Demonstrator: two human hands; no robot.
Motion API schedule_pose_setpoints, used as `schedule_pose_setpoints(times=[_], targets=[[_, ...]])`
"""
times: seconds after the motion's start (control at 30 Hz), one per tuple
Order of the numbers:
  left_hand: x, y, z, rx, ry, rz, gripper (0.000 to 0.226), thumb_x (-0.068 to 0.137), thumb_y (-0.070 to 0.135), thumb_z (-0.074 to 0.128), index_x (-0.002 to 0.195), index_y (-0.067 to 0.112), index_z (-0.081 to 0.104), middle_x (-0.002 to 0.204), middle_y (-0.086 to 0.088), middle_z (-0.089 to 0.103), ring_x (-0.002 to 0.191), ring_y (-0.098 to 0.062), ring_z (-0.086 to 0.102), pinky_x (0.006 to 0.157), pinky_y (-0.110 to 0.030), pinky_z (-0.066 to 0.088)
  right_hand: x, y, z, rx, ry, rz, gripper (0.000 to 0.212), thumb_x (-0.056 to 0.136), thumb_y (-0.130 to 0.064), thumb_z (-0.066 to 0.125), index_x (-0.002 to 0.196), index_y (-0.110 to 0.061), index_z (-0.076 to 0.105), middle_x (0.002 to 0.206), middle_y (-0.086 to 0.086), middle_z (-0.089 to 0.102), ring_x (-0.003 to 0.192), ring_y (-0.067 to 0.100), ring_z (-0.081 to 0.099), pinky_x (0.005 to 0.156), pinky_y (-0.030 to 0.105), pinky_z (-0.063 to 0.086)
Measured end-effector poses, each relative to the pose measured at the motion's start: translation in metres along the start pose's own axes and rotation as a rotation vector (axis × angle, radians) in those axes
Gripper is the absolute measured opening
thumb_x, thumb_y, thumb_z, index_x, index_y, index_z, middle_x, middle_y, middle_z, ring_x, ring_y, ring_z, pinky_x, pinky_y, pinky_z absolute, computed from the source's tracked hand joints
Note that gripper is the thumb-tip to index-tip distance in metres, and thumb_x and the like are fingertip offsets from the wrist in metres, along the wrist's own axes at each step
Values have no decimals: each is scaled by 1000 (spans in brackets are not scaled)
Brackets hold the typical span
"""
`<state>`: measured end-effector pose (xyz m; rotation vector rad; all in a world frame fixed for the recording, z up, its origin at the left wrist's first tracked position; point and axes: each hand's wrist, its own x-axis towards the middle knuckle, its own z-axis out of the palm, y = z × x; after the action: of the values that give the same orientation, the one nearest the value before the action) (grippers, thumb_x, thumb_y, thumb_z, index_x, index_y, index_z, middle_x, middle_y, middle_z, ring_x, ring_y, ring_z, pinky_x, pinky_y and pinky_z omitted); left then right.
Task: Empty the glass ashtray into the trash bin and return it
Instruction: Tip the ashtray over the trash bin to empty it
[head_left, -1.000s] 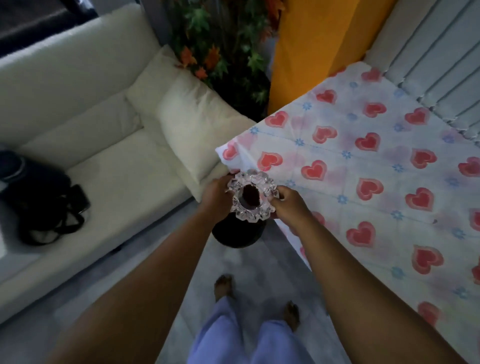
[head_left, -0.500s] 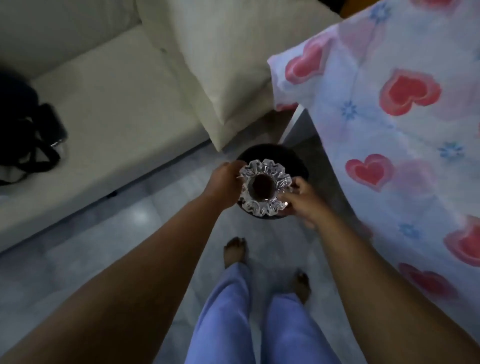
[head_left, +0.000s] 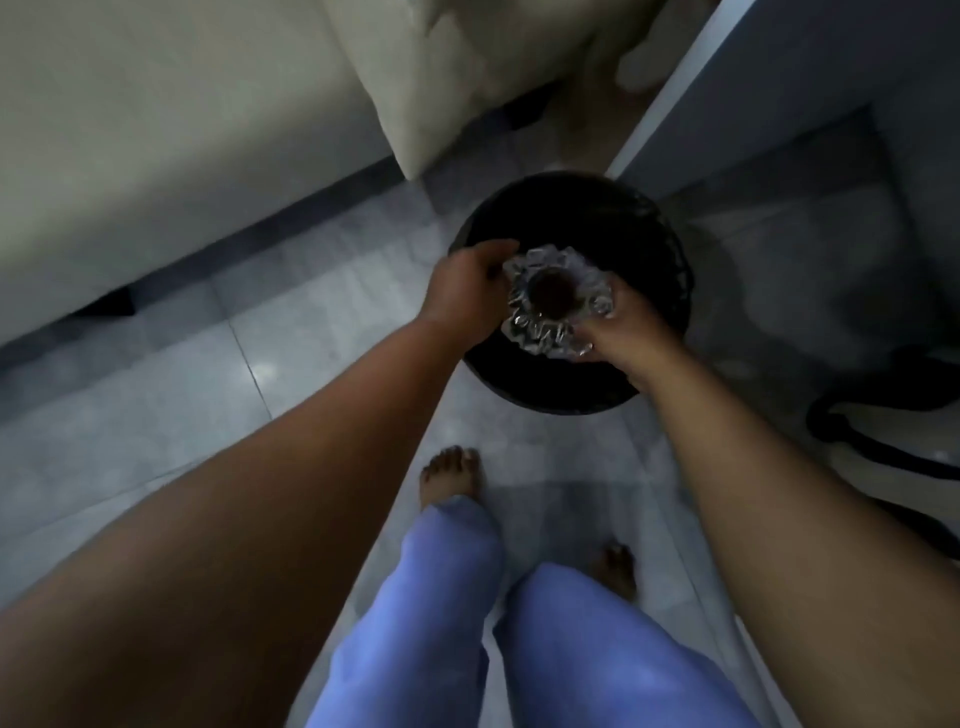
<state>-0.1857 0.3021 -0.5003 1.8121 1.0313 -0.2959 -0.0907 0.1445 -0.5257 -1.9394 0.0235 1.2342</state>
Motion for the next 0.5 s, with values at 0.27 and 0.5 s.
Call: schedule_pose_setpoints(times=[0.27,0.5], targets=[[-1,-44,20,-108,68,-307,54,96,18,52,149,11,40,145,-22,54,129,-43,59,106,-53,54,24,25,19,-1022,441,-691,34,83,2,49,115,-9,57,107,24,59,83,45,63,66,45,54],[-3,-61,23,-299,-12,-373,39,104,14,35,141,10,46,135,-17,57,108,-44,69,73,-60,66,46,30,31,-1258,381,-891,33,84,-8,51,115,-18,57,101,20,58,88,40,59,52,40,53]])
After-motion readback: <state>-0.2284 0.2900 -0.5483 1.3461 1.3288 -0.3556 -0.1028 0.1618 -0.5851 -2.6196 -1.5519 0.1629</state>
